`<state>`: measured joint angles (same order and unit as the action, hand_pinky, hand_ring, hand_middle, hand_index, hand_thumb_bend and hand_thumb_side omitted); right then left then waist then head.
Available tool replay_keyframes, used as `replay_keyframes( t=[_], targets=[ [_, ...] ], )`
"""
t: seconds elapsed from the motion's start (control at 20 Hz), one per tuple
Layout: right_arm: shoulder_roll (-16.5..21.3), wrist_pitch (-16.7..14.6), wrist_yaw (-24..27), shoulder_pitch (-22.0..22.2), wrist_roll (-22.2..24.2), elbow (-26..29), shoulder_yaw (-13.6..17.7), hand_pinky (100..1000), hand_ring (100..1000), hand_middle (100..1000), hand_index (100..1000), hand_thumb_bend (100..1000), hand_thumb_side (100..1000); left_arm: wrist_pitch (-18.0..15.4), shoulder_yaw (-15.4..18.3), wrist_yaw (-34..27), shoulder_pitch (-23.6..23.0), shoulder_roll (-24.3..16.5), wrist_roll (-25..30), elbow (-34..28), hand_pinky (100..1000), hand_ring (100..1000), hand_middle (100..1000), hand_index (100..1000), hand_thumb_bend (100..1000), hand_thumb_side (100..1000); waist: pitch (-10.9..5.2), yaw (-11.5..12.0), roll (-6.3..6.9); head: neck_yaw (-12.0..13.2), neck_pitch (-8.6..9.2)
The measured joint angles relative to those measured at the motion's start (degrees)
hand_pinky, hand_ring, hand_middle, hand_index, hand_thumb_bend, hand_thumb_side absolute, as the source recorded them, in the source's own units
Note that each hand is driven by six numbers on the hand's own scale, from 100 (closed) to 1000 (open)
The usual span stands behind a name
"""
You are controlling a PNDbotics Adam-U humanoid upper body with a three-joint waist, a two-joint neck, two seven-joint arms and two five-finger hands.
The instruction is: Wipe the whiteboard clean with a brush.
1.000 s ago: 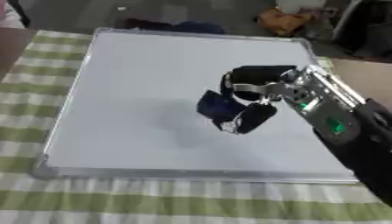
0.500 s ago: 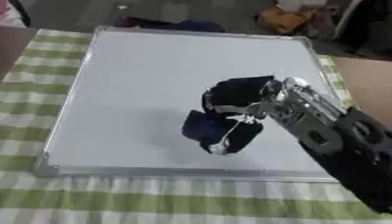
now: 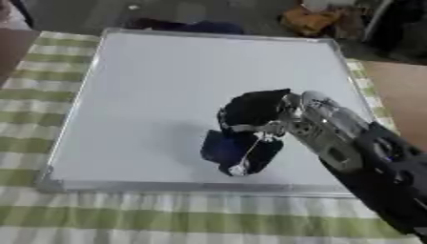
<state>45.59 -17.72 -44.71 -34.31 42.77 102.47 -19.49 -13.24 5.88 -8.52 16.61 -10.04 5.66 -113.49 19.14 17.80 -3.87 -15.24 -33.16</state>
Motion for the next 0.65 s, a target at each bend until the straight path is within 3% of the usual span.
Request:
replay_keyframes(
  t=[0.25, 0.65],
  targets=[
    [-0.05, -0.7, -0.39, 0.02, -0.46, 0.1, -0.34, 628, 757, 662, 100, 333, 650, -0.03, 0.0, 0.0, -0.01, 0.01, -0.03, 0.0, 504, 491, 491, 432, 100, 998, 0.02, -0.01, 0.19, -0.05, -0.02],
    [-0.06, -0.33, -0.43, 0.56, -1.57, 3.06, 0.56, 637, 781, 703, 100, 355, 667, -0.03, 0.0, 0.02, -0.13, 0.02, -0.04, 0.0, 503, 491, 491, 432, 100, 999, 0.07, -0.2, 0.25, 0.01, -0.02]
  ],
)
